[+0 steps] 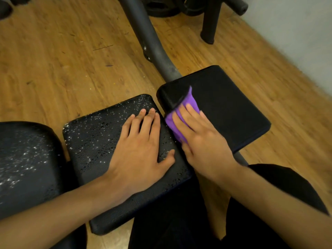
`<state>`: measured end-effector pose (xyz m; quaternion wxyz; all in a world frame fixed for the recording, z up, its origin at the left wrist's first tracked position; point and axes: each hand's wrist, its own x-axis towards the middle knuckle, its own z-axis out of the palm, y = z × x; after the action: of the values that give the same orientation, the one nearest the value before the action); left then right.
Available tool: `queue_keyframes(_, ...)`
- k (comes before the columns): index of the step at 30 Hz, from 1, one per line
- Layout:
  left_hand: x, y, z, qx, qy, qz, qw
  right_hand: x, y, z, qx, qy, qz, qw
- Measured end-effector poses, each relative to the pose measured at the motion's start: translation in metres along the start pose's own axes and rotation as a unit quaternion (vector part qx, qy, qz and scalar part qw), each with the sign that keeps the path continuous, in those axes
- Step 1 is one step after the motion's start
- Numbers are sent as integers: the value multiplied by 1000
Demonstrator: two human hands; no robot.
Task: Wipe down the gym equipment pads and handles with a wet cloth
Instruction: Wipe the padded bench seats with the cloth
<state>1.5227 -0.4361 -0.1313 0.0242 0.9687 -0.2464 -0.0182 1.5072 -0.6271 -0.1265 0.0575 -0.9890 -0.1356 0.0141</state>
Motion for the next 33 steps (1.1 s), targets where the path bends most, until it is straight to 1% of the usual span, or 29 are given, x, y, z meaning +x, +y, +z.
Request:
queue_keyframes(3,0,1,0,8,-4,0,1000,-38,-2,5,-64,-17,12,998)
queue_keyframes(7,1,1,0,3,-9,-1,1000,-21,2,7,-94,-24,-19,995)
queue_keyframes(9,2,1,0,3,-12,0,1000,1,3,9,-84,-25,-21,996)
queue_keyframes(13,2,1,1,1,-15,-1,1000,53,-1,15,-65,10,-14,998)
queue_keyframes(16,2,0,2,4,-13,-1,1000,81,-2,11,-45,0,-24,999)
queue_keyframes(19,0,0,1,5,-4,-3,1000,89,7,4,8,0,-38,999)
queue_keyframes(22,-2,1,2,1,-2,-1,1000,66,19,2,44,-2,-37,998)
queue_keyframes(25,-2,1,1,3,-4,-3,1000,15,30,-1,25,10,8,1000)
queue_keyframes(27,-2,2,0,8,-6,-5,1000,-14,35,-10,37,-19,54,998)
queue_keyframes(29,-1,2,-1,12,-5,-8,1000,-31,34,-17,68,-45,76,994)
queue_keyframes(30,0,3,-1,14,-7,-8,1000,-36,30,-16,65,-45,75,994)
queue_keyframes(33,0,3,0,16,-10,-6,1000,-36,16,-4,-19,-26,54,998)
